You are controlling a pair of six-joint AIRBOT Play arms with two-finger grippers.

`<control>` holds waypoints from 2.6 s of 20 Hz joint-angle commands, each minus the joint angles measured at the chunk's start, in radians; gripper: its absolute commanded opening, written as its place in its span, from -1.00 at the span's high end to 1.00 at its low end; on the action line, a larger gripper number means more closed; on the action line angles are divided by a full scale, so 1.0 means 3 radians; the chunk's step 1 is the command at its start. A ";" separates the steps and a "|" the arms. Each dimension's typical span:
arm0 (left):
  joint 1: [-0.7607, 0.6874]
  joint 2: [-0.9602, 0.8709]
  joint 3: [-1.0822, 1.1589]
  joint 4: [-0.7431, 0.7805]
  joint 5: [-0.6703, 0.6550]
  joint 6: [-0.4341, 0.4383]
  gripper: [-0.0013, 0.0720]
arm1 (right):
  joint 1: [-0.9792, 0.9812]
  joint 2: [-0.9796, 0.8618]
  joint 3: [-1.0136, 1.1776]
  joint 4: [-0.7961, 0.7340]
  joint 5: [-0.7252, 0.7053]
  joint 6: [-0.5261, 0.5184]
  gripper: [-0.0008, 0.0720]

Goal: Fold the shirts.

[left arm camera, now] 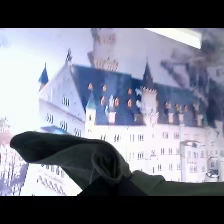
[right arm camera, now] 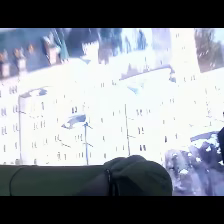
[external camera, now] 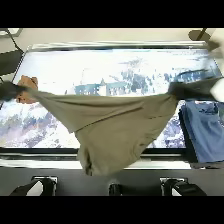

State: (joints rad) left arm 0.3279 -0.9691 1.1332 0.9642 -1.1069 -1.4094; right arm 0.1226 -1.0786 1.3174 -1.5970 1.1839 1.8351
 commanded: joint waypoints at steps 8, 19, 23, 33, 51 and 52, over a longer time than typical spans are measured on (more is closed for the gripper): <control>-0.0346 -0.2024 0.0210 -0.0401 0.0600 0.0074 0.60 | -0.0003 -0.1307 -0.0439 0.0623 -0.1665 0.0417 0.86; 0.0233 -0.1642 -0.0107 -0.0173 -0.0791 0.0058 -0.69 | -0.0003 -0.1315 -0.0440 0.0632 -0.0954 0.0078 0.86; -0.0175 -0.1665 -0.0983 -0.0989 -0.0192 0.0340 -0.26 | -0.0003 -0.1314 -0.0440 0.0635 -0.0903 0.0078 0.86; -0.0529 -0.1804 -0.1177 -0.1422 0.0389 0.0437 0.65 | -0.0003 -0.1314 -0.0439 0.0633 -0.0711 -0.0060 0.86; -0.0322 -0.0231 0.3007 -0.0838 0.0852 0.0689 0.90 | -0.0003 0.0384 0.1685 -0.0070 -0.1617 -0.0221 0.86; -0.0322 -0.0111 0.3274 -0.0523 0.0862 0.0451 0.90 | -0.0003 0.0570 0.1830 -0.0067 -0.1589 -0.0205 0.86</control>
State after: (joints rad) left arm 0.2302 -1.0988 1.8084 0.6228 -0.9756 -1.1908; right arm 0.1211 -1.0489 1.6932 -1.5734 0.7383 1.7714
